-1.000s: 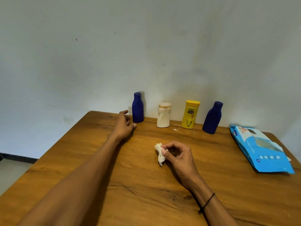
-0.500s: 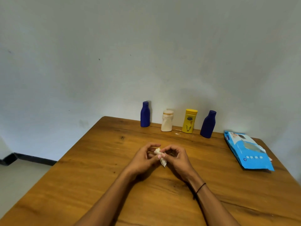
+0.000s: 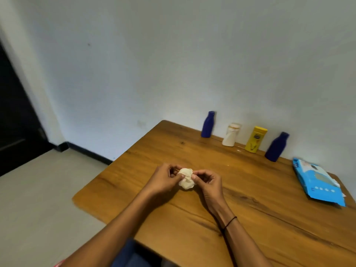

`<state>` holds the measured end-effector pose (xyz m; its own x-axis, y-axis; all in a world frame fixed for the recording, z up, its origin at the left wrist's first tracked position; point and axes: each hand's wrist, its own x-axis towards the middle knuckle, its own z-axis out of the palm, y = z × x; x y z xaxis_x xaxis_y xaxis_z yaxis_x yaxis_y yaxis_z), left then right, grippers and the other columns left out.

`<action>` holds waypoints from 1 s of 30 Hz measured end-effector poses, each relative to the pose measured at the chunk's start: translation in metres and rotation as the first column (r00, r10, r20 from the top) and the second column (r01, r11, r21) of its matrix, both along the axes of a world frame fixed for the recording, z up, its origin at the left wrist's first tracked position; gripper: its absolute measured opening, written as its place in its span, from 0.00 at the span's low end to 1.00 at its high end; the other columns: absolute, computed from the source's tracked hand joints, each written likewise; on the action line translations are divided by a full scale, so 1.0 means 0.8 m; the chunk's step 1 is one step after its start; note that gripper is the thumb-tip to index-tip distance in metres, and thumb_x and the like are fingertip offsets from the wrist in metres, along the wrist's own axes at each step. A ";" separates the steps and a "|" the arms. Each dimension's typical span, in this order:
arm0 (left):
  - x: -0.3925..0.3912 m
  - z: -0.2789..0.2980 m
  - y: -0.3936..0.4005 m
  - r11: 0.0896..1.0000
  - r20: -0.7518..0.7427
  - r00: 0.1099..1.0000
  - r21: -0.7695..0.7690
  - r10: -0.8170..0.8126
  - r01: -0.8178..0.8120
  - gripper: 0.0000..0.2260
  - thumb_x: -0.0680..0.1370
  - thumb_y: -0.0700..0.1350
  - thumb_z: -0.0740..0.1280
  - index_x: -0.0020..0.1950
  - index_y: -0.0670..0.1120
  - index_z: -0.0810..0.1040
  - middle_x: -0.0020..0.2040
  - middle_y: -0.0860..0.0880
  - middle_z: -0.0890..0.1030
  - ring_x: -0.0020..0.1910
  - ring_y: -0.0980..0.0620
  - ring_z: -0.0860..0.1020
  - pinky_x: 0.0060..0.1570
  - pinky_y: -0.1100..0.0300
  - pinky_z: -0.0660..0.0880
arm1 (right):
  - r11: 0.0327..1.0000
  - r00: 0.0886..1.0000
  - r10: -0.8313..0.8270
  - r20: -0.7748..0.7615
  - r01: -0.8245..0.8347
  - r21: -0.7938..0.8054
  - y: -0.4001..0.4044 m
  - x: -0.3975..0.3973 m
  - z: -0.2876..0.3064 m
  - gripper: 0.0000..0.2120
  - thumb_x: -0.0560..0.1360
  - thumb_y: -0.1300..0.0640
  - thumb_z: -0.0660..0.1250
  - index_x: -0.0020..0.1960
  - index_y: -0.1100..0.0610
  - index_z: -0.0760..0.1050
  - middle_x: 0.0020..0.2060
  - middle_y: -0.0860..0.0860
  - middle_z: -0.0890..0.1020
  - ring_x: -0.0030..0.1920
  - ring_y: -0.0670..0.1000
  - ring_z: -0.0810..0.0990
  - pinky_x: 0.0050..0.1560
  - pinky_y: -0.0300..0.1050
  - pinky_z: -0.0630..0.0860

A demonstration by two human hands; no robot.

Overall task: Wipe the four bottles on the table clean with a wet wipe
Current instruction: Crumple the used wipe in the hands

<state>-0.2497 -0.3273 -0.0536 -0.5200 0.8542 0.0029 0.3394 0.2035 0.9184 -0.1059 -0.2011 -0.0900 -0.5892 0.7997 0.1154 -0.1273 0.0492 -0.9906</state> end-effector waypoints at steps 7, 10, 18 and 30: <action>-0.058 0.018 -0.176 0.988 -0.157 0.976 0.004 0.154 -0.155 0.06 0.80 0.47 0.73 0.56 0.53 0.86 0.45 0.55 0.87 0.43 0.57 0.85 0.45 0.55 0.83 | 0.958 0.970 0.223 0.096 -0.236 0.162 -0.124 -0.094 0.002 0.06 0.73 0.64 0.78 0.47 0.56 0.87 0.45 0.53 0.88 0.49 0.55 0.86 0.53 0.52 0.81; -0.074 0.011 -0.285 0.958 -0.123 0.951 0.001 0.284 -0.286 0.06 0.80 0.43 0.73 0.55 0.50 0.87 0.43 0.50 0.87 0.40 0.49 0.85 0.41 0.53 0.84 | 0.871 0.902 0.389 0.187 -0.426 0.246 -0.210 -0.141 -0.001 0.06 0.73 0.65 0.78 0.47 0.55 0.86 0.44 0.50 0.88 0.48 0.51 0.86 0.52 0.47 0.82; -0.094 -0.059 -0.471 0.849 -0.085 0.855 -0.107 0.511 -0.518 0.09 0.79 0.38 0.74 0.58 0.49 0.86 0.42 0.48 0.87 0.36 0.47 0.85 0.39 0.51 0.85 | 0.524 0.747 0.484 0.456 -0.665 0.532 -0.368 -0.225 -0.042 0.07 0.75 0.66 0.75 0.46 0.56 0.83 0.44 0.47 0.82 0.43 0.43 0.81 0.44 0.43 0.81; -0.124 -0.200 -0.493 0.673 0.086 0.675 -0.238 0.733 -0.700 0.13 0.78 0.33 0.72 0.60 0.45 0.84 0.45 0.43 0.86 0.35 0.56 0.86 0.35 0.68 0.79 | 0.531 0.501 0.592 0.632 -0.832 0.162 -0.431 -0.287 -0.174 0.13 0.73 0.66 0.77 0.55 0.56 0.82 0.47 0.45 0.84 0.48 0.42 0.82 0.50 0.37 0.80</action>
